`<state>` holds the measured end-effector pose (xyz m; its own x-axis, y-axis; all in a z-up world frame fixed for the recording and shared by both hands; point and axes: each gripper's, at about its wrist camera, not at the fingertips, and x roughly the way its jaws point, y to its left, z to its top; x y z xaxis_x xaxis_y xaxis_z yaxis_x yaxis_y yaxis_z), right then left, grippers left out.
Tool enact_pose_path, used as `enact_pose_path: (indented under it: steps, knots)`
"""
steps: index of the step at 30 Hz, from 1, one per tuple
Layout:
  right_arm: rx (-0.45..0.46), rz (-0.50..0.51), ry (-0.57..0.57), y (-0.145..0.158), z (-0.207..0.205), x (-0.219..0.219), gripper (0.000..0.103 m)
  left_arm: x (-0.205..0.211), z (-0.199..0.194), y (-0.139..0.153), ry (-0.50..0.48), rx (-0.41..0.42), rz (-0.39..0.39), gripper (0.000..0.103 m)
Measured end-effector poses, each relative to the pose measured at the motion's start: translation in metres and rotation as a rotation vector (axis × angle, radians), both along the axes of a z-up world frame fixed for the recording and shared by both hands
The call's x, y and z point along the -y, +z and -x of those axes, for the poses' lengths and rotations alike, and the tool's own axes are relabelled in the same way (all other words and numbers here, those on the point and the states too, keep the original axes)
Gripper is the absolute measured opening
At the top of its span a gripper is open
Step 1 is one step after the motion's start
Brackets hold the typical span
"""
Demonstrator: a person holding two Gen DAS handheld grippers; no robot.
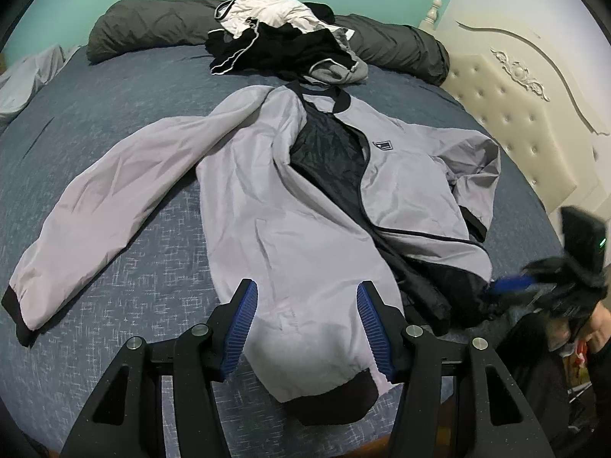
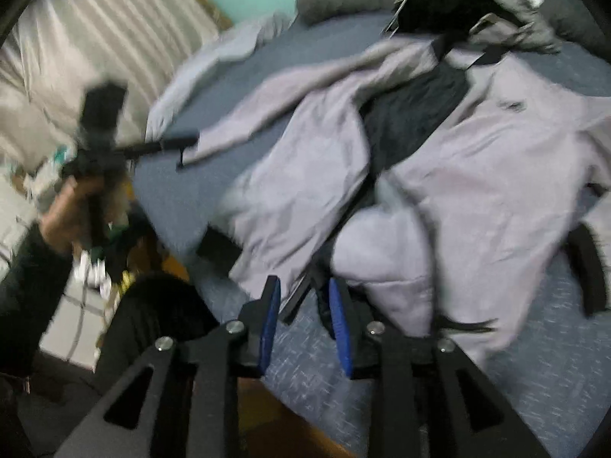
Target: Fold clothes
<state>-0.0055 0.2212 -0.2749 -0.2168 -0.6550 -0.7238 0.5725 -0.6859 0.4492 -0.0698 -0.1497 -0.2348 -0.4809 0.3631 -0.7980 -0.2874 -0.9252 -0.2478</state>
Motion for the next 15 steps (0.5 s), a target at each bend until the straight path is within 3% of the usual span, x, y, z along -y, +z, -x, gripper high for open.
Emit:
enact_pose_path:
  steps: [3,6,15]
  knots:
    - [-0.040,0.039,-0.103,0.019,0.009,-0.035,0.027,0.005,0.001,-0.005,0.013,0.010,0.000,0.059]
    - [-0.013,0.014,-0.234,0.015,0.025,-0.057,0.027,0.008,0.002,-0.006,0.028,0.013,-0.004,0.060]
    - [0.082,-0.059,-0.182,-0.024,0.033,0.000,0.024,0.013,-0.001,-0.001,0.042,0.008,-0.003,0.060]
